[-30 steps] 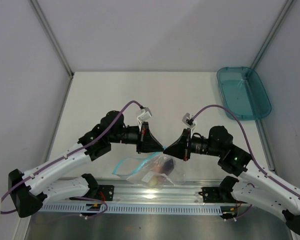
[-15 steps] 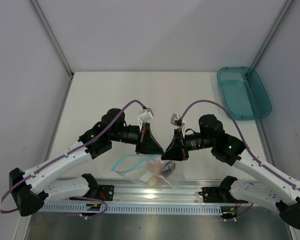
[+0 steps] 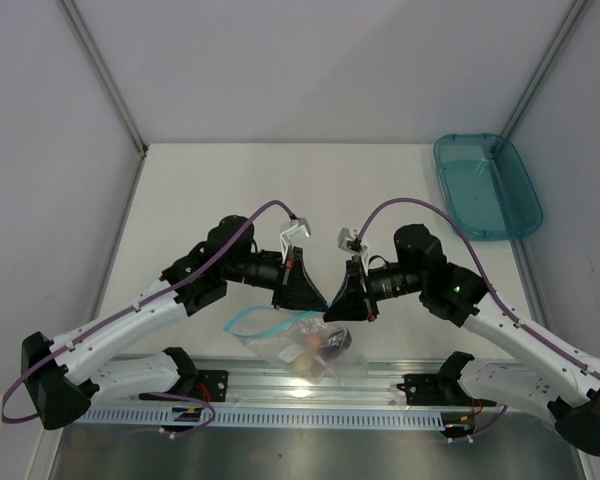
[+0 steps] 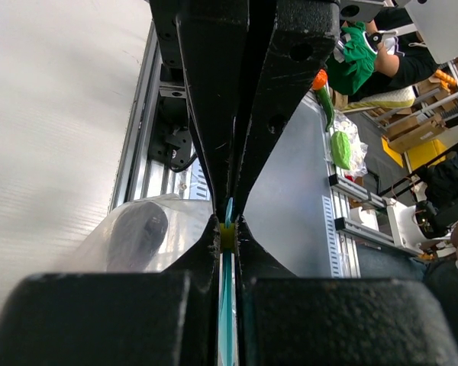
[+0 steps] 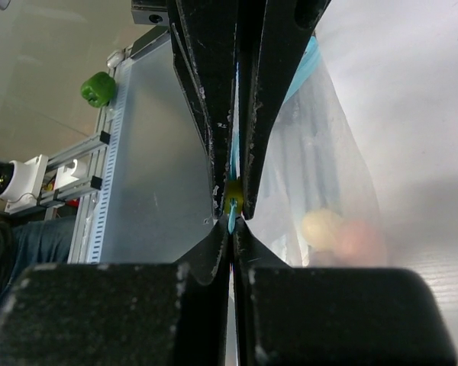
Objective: Place the food in the zip-top bag and seal the zipper
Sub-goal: Zip the zipper food storage bag at the center of the board.
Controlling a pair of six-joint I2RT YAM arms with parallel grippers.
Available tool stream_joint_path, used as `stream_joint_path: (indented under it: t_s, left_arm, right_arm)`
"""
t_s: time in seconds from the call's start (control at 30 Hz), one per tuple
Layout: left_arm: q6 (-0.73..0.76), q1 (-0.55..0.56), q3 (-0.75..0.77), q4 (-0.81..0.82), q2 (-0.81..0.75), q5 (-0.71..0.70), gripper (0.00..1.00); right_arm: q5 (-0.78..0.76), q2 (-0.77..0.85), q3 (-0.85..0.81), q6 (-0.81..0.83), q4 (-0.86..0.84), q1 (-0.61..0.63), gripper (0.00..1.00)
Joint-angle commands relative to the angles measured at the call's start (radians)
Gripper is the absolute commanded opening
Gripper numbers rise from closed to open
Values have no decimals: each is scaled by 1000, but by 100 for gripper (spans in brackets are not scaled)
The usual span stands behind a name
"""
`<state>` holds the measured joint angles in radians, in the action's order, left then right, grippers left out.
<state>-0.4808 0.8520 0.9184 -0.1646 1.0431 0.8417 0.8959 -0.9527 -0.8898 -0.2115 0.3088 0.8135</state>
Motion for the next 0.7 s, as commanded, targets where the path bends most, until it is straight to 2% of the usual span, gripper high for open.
stream_joint_path:
  t_s: [0.0,0.27,0.37,0.67]
  left_arm:
    - [-1,-4,31,4,12,16,1]
    - [27,-4,48,-90,25,-38,1]
    - [38,-4,51,-111,28,-59,1]
    - [56,-4,60,-145,18,-96,1]
  right_arm:
    - [-20,3,-41,-38,-95,-1,0]
    - [-453,113,9,-219,-227,12,0]
    - [-541,143,22,-269,-252,9,0]
    - [-569,154,51,-304,-254,-2,0]
